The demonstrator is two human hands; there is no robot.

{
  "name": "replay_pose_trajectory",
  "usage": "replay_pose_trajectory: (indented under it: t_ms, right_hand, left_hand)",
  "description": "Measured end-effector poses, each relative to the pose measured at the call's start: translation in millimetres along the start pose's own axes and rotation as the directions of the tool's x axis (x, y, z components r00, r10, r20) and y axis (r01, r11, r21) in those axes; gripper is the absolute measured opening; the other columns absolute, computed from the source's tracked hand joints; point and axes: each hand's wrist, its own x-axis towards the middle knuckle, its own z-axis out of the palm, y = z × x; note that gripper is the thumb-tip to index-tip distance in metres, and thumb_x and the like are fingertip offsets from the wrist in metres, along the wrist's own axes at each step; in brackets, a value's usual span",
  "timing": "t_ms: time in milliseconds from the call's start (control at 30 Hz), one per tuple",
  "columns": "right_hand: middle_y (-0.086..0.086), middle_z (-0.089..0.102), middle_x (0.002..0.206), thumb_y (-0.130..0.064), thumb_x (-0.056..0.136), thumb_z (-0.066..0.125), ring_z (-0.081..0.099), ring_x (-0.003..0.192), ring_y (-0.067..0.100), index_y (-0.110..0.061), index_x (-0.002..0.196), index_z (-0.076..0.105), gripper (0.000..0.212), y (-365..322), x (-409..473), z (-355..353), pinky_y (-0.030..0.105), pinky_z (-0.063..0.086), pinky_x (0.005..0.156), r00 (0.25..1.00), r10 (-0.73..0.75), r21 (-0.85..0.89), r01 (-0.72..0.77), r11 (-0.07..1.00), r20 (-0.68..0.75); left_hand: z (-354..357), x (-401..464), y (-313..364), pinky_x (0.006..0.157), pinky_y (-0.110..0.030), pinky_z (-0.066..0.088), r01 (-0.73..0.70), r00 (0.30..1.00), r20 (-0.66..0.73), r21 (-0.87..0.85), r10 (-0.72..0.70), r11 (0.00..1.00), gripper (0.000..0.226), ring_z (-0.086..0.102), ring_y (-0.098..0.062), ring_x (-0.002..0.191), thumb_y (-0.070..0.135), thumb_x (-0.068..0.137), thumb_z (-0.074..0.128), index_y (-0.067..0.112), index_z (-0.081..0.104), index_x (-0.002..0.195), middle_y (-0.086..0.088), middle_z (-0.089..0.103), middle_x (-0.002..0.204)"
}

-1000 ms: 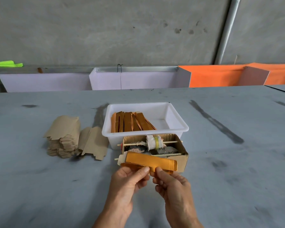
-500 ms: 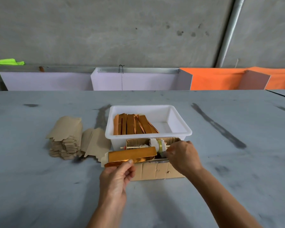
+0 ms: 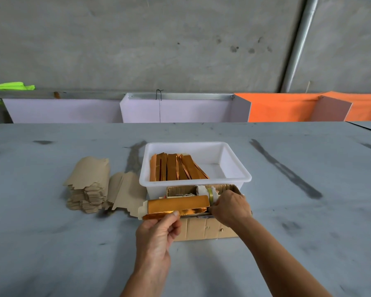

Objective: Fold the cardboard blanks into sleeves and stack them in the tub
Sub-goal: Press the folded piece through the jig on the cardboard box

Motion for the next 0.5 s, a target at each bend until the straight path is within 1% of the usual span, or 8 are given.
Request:
replay_pose_trajectory:
  t_ms: [100, 200, 367, 500]
  right_hand:
    - [0.007, 0.064, 0.098, -0.020, 0.081, 0.062, 0.060, 0.098, 0.023, -0.011, 0.093, 0.061, 0.015, -0.1, 0.9, 0.4, 0.031, 0.051, 0.076, 0.999, 0.028, 0.039, -0.027, 0.999, -0.017]
    - [0.007, 0.065, 0.097, -0.018, 0.081, 0.061, 0.060, 0.097, 0.024, -0.011, 0.097, 0.065, 0.017, -0.3, 1.5, 0.4, 0.033, 0.052, 0.079, 0.998, 0.046, 0.061, -0.043, 0.997, -0.036]
    - [0.004, 0.064, 0.090, -0.017, 0.079, 0.062, 0.062, 0.095, 0.023, -0.012, 0.094, 0.066, 0.016, -2.6, -0.2, 0.8, 0.035, 0.052, 0.082, 0.995, 0.067, 0.077, -0.062, 0.995, -0.071]
    - [0.002, 0.060, 0.084, -0.018, 0.081, 0.062, 0.062, 0.091, 0.022, -0.013, 0.092, 0.065, 0.013, -5.8, -1.7, -0.5, 0.034, 0.050, 0.080, 0.995, 0.078, 0.104, -0.070, 0.992, -0.068]
  left_hand:
    - [1.7, -0.9, -0.1, 0.049, -0.024, 0.052, -0.001, 1.000, 0.010, 0.011, 0.001, 1.000, 0.008, 0.061, -0.016, 0.053, -0.006, 0.077, 0.067, 0.001, 0.065, 0.078, -0.009, 0.065, 0.061]
    - [3.9, -1.7, 0.2, 0.047, -0.023, 0.052, -0.006, 1.000, 0.014, 0.014, 0.006, 1.000, 0.007, 0.061, -0.017, 0.053, -0.006, 0.077, 0.067, 0.001, 0.065, 0.078, -0.009, 0.065, 0.060]
    - [4.8, -2.7, 0.9, 0.051, -0.025, 0.053, -0.010, 1.000, 0.010, 0.022, 0.009, 1.000, 0.007, 0.062, -0.018, 0.055, -0.004, 0.077, 0.068, 0.001, 0.066, 0.078, -0.009, 0.066, 0.062]
    - [4.5, -0.9, 0.5, 0.050, -0.023, 0.053, -0.011, 1.000, 0.004, 0.019, 0.011, 1.000, 0.007, 0.061, -0.020, 0.059, -0.004, 0.077, 0.068, 0.000, 0.066, 0.083, -0.012, 0.065, 0.068]
